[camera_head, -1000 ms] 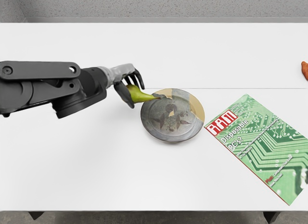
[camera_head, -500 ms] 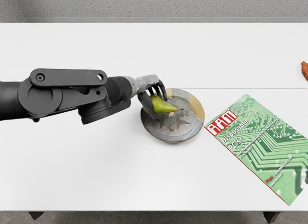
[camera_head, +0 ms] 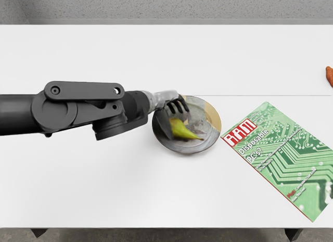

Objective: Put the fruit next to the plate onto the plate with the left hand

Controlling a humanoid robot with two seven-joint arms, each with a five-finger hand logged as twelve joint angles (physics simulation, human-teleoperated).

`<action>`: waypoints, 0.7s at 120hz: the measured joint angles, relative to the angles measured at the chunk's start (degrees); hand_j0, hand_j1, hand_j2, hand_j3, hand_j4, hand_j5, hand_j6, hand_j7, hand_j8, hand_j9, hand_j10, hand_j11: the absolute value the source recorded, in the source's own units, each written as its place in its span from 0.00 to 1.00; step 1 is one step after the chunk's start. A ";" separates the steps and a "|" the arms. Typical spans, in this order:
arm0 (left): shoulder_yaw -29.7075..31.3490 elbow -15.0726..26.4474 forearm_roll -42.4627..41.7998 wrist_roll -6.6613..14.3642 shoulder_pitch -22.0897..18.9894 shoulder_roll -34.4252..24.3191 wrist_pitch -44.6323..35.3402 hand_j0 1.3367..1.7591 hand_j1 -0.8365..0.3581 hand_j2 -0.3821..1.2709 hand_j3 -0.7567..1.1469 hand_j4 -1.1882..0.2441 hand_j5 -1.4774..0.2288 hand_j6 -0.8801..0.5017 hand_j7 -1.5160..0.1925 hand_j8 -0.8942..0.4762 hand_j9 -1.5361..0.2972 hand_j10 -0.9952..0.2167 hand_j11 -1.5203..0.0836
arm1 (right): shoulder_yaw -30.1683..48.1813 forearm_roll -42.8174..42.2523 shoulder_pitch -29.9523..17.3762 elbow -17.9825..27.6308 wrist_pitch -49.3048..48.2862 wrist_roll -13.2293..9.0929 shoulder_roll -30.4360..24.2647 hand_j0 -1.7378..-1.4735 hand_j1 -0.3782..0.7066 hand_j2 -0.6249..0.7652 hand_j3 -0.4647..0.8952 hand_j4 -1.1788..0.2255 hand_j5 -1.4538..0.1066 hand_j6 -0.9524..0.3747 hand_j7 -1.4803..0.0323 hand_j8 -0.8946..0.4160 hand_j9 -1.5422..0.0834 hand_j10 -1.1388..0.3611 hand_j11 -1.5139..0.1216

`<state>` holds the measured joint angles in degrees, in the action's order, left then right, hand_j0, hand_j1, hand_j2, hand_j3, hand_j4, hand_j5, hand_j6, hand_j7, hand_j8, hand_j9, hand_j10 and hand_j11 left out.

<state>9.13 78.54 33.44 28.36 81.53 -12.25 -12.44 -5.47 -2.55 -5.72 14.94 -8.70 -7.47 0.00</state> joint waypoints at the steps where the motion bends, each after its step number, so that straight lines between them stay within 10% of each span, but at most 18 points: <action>1: -0.01 0.00 0.00 0.01 0.06 -0.02 0.02 0.76 0.68 0.29 0.40 0.57 0.58 0.41 0.60 0.44 0.57 0.52 0.64 | -0.01 0.00 0.00 0.00 0.00 0.00 0.00 0.30 0.05 0.45 0.34 0.83 0.92 0.71 0.96 0.67 0.94 0.75 0.91; 41: -11.86 1.94 -11.31 -0.26 0.75 -17.68 12.45 0.76 0.92 0.24 0.40 0.77 0.80 0.59 0.83 0.60 0.78 0.76 0.88 | -0.02 0.00 -0.02 0.00 0.00 0.00 0.00 0.30 0.05 0.45 0.34 0.83 0.92 0.71 0.96 0.67 0.94 0.75 0.91; 62: -16.95 5.26 -32.79 -6.22 -4.70 -38.92 31.49 0.76 0.96 0.24 0.40 0.80 0.83 0.61 0.86 0.63 0.81 0.79 0.91 | -0.01 0.00 0.00 0.00 0.00 0.00 0.00 0.30 0.05 0.45 0.34 0.83 0.92 0.71 0.96 0.67 0.94 0.75 0.91; 84: -17.66 5.83 -46.51 -7.84 -8.67 -43.41 41.16 0.76 0.97 0.23 0.40 0.81 0.85 0.62 0.87 0.64 0.82 0.80 0.93 | -0.03 0.00 -0.01 0.01 0.00 0.00 0.00 0.30 0.05 0.45 0.34 0.83 0.92 0.71 0.96 0.67 0.94 0.75 0.91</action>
<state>-8.53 84.37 -13.07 20.52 72.86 -55.66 28.72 -5.50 -2.55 -5.73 14.95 -8.70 -7.47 0.00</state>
